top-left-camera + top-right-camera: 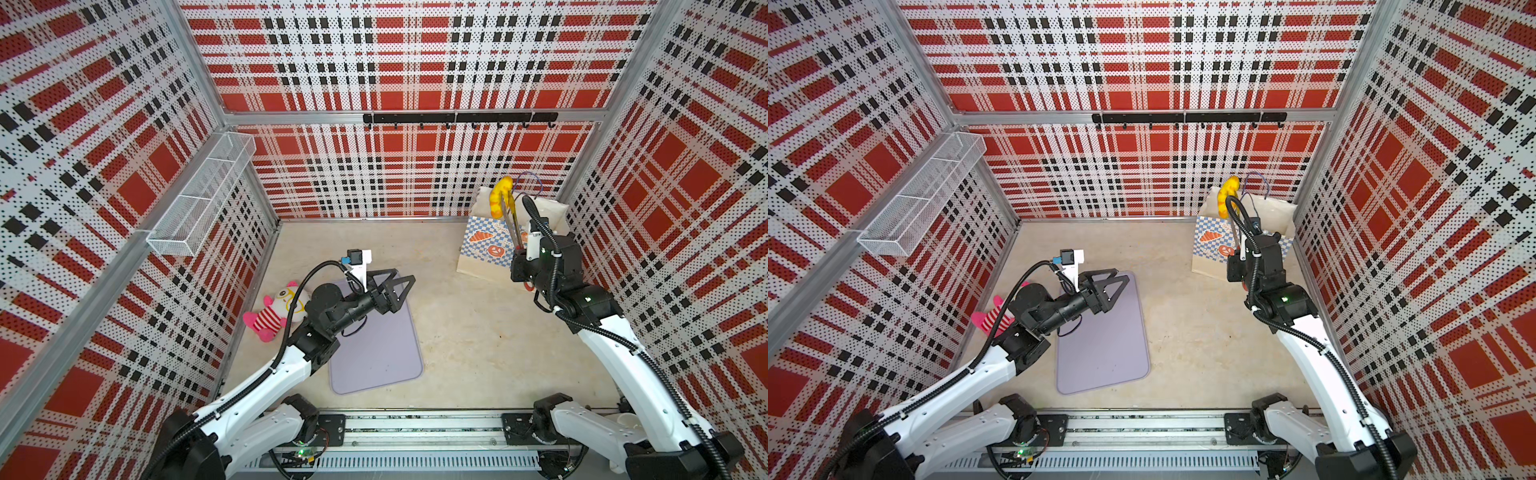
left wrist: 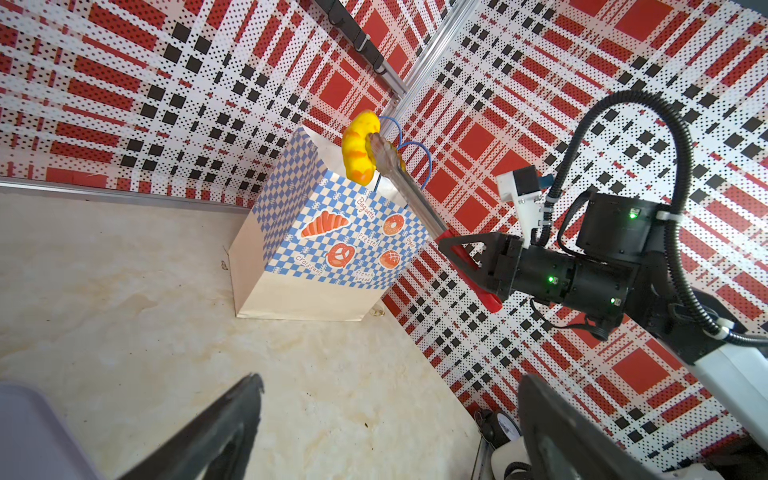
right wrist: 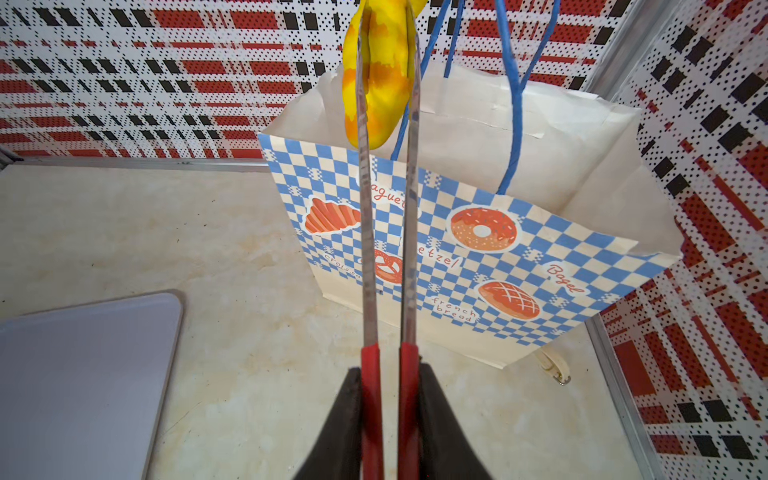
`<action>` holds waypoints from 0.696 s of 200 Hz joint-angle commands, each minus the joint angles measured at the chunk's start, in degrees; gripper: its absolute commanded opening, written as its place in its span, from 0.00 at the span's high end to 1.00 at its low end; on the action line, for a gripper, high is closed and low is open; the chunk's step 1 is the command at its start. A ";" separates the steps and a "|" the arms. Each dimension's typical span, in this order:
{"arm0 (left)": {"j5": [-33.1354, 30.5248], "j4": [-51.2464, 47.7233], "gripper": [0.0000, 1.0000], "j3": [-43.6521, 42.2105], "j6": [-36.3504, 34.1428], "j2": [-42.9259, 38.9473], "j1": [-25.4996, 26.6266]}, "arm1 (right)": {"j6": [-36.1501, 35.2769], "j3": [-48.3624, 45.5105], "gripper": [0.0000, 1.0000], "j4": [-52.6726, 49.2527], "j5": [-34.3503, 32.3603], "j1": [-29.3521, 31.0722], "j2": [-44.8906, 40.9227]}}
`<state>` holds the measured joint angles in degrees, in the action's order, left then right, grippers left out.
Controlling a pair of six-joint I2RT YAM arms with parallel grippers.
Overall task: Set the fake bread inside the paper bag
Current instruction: 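Lift the yellow bun with the tongs and carry it over the bag, then lower the tongs into the bag and open them to release the bun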
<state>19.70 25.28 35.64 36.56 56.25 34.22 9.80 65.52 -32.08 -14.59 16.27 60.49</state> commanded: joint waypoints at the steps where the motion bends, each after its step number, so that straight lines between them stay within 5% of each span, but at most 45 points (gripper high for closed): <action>1: 0.69 1.71 0.02 0.66 -0.96 -0.63 0.37 | -0.57 1.81 0.73 1.49 -0.01 -0.70 0.11; 89: 1.05 1.06 0.02 0.92 -0.93 -0.51 0.35 | -0.84 1.55 0.68 2.28 0.49 -0.86 -2.08; 139: -7.97 -7.39 0.02 -0.04 -0.55 -4.22 -1.57 | 4.34 -5.69 0.71 12.59 25.96 -0.55 -8.83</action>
<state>17.43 22.72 35.64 36.58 54.50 33.95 10.50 62.83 -28.23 -3.90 15.92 55.05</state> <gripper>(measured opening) 0.982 0.300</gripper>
